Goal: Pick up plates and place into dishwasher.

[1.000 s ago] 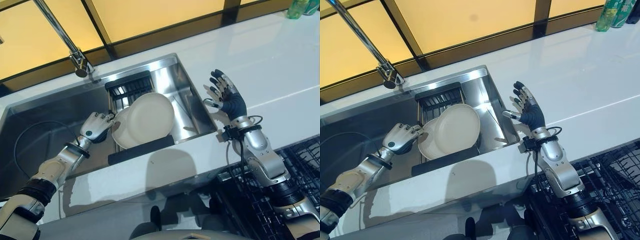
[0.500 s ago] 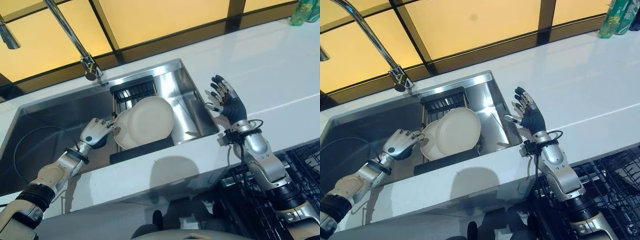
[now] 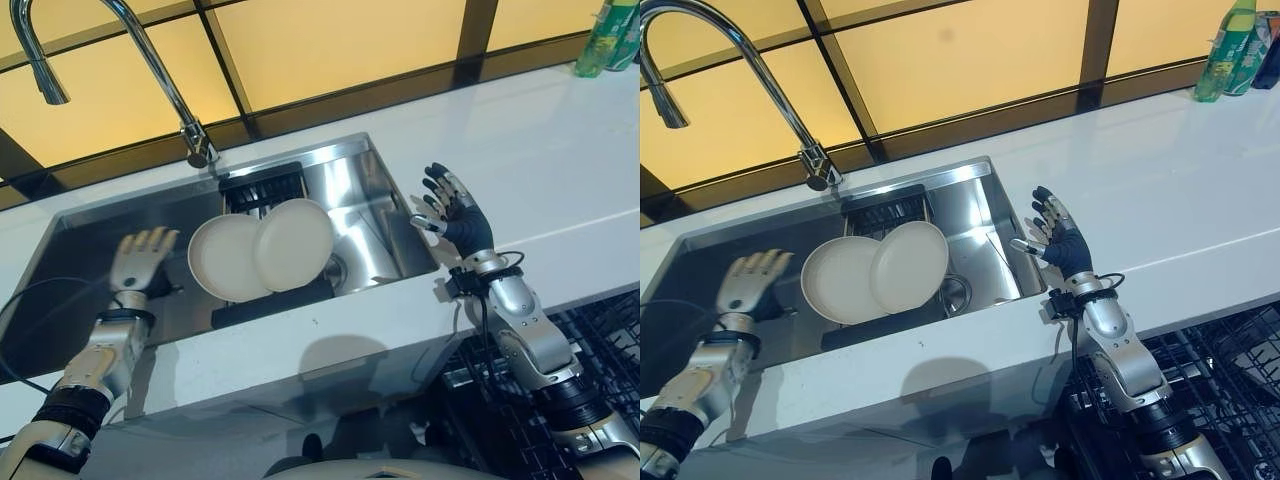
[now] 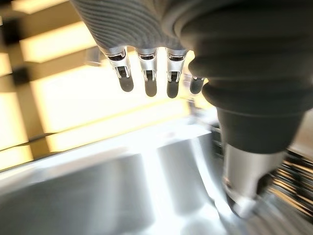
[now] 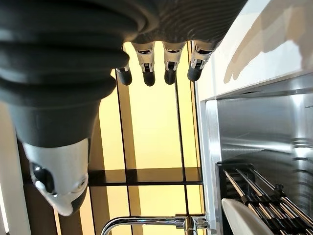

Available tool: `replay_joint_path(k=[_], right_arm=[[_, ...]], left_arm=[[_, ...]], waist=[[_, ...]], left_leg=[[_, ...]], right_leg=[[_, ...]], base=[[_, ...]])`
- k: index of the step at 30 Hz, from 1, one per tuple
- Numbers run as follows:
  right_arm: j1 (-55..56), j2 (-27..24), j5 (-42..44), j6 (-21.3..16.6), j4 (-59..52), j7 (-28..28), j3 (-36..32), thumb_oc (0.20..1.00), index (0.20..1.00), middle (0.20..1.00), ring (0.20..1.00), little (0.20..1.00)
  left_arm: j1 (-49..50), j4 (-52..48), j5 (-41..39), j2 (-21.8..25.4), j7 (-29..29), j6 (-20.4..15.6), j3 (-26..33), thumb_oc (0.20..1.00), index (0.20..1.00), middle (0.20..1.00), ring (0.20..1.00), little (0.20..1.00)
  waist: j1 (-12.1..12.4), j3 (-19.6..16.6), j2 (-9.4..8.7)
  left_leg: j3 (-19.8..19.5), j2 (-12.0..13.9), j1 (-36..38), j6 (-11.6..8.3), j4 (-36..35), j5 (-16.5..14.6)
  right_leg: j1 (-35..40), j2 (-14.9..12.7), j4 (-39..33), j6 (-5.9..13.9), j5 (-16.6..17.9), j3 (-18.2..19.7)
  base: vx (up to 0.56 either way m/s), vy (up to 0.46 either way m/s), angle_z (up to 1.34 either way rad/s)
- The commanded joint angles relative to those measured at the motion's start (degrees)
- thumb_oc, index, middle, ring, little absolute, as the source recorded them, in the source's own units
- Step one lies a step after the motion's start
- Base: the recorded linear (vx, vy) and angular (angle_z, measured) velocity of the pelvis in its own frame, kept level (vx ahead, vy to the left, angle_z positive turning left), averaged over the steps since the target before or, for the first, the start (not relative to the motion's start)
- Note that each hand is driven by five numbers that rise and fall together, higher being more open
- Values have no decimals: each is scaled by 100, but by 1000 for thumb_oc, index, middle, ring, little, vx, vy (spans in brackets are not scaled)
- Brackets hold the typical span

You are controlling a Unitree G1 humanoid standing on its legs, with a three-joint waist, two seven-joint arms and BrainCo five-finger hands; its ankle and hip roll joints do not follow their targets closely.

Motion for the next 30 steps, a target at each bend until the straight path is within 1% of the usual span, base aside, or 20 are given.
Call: replay_joint_path(k=[1,8,12,15,16,17,19,21,22,23,25,26,27,28,30], right_arm=[[31,211,-122,-195,-240,-38,-208,1000,1000,1000,1000,1000],[41,253,-138,-216,-243,-61,-223,1000,1000,1000,1000,1000],[49,234,-111,-210,-275,-64,-249,1000,1000,1000,1000,1000],[42,223,-73,-199,-278,-96,-252,1000,1000,1000,1000,1000],[25,235,-77,-190,-264,-99,-247,1000,1000,1000,1000,1000],[7,246,-84,-185,-246,-109,-235,1000,1000,1000,1000,1000],[-13,275,-101,-176,-238,-149,-203,1000,1000,1000,1000,1000],[-6,334,-148,-169,-242,-159,-183,1000,1000,1000,1000,1000],[-13,366,-173,-160,-233,-165,-170,1000,1000,1000,1000,1000],[-30,410,-211,-140,-222,-188,-150,1000,1000,1000,1000,1000],[-83,452,-242,-104,-215,-254,-121,1000,1000,1000,1000,1000],[-108,458,-243,-92,-212,-277,-107,1000,1000,1000,1000,1000],[-149,468,-249,-62,-217,-299,-95,1000,1000,1000,1000,1000],[-216,476,-263,-49,-182,-308,-78,1000,1000,1000,1000,1000],[-327,479,-267,12,-172,-342,-44,1000,1000,1000,1000,1000]], left_arm=[[-558,94,-64,405,384,200,415,1000,1000,1000,1000,1000],[-679,-222,42,318,421,11,407,1000,1000,1000,1000,1000],[-715,-419,59,337,371,-27,366,1000,1000,1000,1000,1000],[-755,-612,-220,310,743,-75,413,1000,1000,1000,1000,1000],[-782,-635,-388,290,907,-159,444,1000,1000,1000,1000,1000],[-821,-694,-608,238,1112,-308,500,1000,1000,1000,1000,1000],[-885,-896,-987,135,1326,-560,631,1000,1000,1000,1000,1000],[-974,-1169,-1214,-9,1477,-971,793,1000,1000,1000,1000,1000],[-1031,-1278,-1328,-84,1431,-1191,825,1000,1000,1000,1000,1000],[-1109,-1460,-1449,-176,1234,-1529,826,1000,1000,1000,1000,1000],[-1255,-1890,-1392,-312,1070,-1637,749,1000,1000,1000,1000,1000],[-1302,-1946,-1507,-332,986,-1752,706,1000,1000,1000,1000,1000],[-1391,-2011,-1645,-365,775,-1822,654,1000,1000,1000,1000,1000],[-1523,-2098,-1680,-389,545,-1768,564,1000,1000,1000,1000,1000],[-1708,-2078,-1635,-372,354,-1763,356,1000,1000,1000,1000,1000]], waist=[[148,-88,-340],[98,-42,-345],[79,-9,-346],[53,14,-369],[45,25,-372],[39,32,-378],[38,45,-384],[37,49,-398],[34,51,-406],[34,53,-414],[27,80,-422],[25,90,-425],[18,105,-429],[0,136,-424],[-29,187,-418]], left_leg=[[56,-547,-147,617,6,-152],[73,-521,-173,603,6,-133],[77,-513,-185,598,6,-123],[76,-500,-190,596,6,-119],[77,-494,-225,590,6,-56],[73,-491,-229,586,6,-50],[66,-483,-236,582,6,-42],[55,-477,-246,582,6,-35],[52,-473,-249,582,6,-35],[54,-467,-251,581,6,-33],[46,-463,-258,578,6,-20],[34,-463,-261,579,6,-15],[41,-459,-266,577,6,-16],[56,-452,-276,574,6,-7],[68,-447,-286,574,6,4]], right_leg=[[-319,134,65,-281,145,52],[-355,170,76,-303,145,107],[-364,184,76,-312,149,137],[-368,204,73,-324,151,175],[-408,216,82,-333,205,203],[-414,221,83,-341,206,221],[-418,226,84,-352,204,232],[-418,234,84,-365,199,241],[-416,237,83,-370,196,246],[-414,241,83,-374,193,246],[-413,255,91,-388,200,246],[-415,260,94,-391,202,254],[-425,266,100,-391,200,262],[-439,278,109,-394,206,282],[-460,299,120,-396,215,320]], base=[[-8,-56,0],[-1,-18,0],[1,-8,0],[4,-42,-1],[0,0,0],[0,0,0],[0,0,0],[17,-35,-1],[19,-39,-1],[20,-41,-1],[11,-40,0],[-2,-32,-1],[0,0,0],[0,0,0],[-14,-11,-3]])
